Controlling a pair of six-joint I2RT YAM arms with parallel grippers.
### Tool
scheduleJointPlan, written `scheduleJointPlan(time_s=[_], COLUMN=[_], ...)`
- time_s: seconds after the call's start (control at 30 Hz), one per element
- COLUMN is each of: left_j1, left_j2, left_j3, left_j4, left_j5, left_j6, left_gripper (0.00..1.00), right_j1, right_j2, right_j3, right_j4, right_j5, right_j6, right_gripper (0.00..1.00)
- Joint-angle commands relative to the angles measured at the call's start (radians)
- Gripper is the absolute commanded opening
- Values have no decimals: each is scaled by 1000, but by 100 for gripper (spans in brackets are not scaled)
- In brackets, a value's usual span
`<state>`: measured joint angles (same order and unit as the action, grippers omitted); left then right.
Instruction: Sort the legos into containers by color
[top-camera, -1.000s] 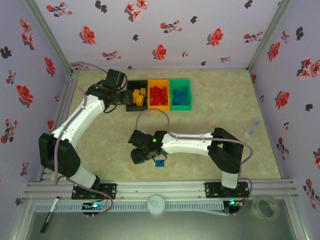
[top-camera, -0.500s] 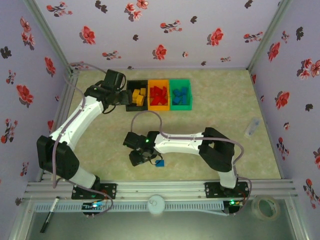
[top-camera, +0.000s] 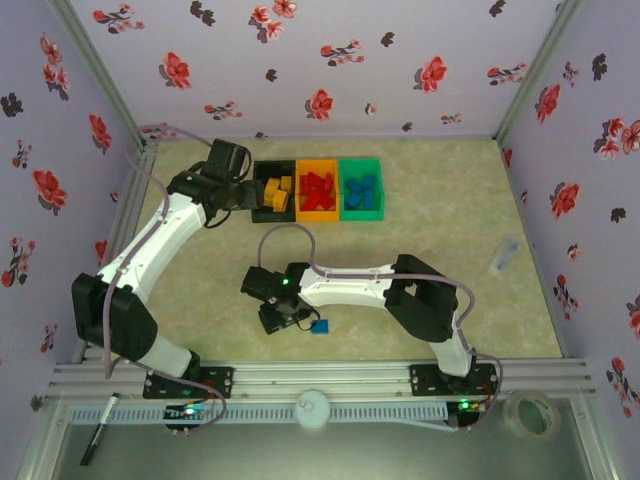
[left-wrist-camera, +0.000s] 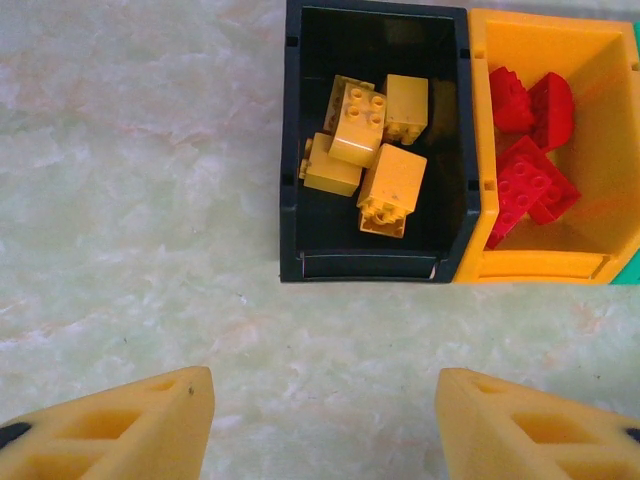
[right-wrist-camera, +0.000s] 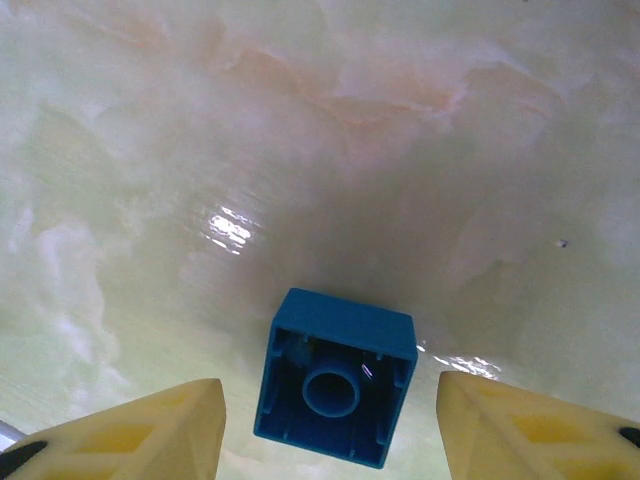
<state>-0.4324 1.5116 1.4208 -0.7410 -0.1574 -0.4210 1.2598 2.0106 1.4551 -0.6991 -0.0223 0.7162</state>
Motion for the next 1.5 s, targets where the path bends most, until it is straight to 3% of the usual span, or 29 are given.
scheduleJointPlan(time_s=[0.0,0.7,0.83,1.0,1.2,1.47], left_j1=[-6,-5,-6,-6,-11,-22], left_j2=[-27,-15,-13,-20,-29,-39], left_j3=[-13,-18,-17,-17,-16,-33], left_j4=[-13,-11,-10,-11,-15,2], left_j5=[-28,-28,-28,-27,-26,-1], left_j6=[-9,1,5,8,12,16], left_gripper=[60,60,60,60,60,59], right_j1=[8,6,4,-5,-98,-310], right_j2=[24,67,43,-11,-120,-225], right_j3=[37,91,77,44,11,24], right_j4=[-56,-100,-99,-85,-31,-4], right_j5=[33,43,78,145,200,270], right_j6=[-1,-13,-11,-6,-73,-246], right_gripper=[57,43,35,34,33,33])
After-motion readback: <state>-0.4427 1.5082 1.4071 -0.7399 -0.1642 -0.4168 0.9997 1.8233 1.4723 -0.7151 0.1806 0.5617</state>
